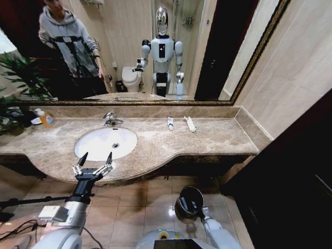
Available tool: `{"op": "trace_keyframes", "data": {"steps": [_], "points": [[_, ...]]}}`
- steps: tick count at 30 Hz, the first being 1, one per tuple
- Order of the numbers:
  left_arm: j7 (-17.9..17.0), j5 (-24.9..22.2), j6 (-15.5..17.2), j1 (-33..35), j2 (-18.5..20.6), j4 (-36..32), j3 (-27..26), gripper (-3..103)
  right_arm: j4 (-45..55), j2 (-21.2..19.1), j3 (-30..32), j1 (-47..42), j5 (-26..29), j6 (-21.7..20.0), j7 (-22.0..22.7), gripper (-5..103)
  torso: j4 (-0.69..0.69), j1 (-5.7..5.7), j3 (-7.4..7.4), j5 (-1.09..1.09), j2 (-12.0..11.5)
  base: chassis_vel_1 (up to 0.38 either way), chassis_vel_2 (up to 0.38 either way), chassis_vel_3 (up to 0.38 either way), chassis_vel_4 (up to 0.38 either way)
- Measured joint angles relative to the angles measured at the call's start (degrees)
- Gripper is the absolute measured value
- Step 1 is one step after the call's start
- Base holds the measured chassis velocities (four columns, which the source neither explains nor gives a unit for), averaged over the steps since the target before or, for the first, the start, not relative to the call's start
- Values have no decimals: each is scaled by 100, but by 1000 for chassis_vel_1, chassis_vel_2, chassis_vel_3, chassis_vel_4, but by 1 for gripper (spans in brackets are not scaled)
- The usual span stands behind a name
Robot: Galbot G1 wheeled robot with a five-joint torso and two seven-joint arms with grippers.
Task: Pick up the trash from the sink and place it in the trash bin.
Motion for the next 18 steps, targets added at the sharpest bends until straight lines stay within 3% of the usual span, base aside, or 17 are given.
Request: {"op": "trace_keyframes", "data": {"steps": [6, 15, 18], "points": [[0, 0, 0, -1, 0, 0, 0, 100, 59, 17, 2, -83, -35, 0, 28, 61, 0, 0, 0, 0, 0, 0, 0, 0, 0], [0, 0, 0, 0, 0, 0, 0, 100, 248, -15, 135, -419, -130, 9, 49, 97, 0, 0, 0, 0, 0, 0, 0, 0, 0], [0, 0, 0, 0, 0, 0, 0, 100, 267, -5, 183, -530, -150, 61, 43, 99, 0, 0, 0, 0, 0, 0, 0, 0, 0]]}}
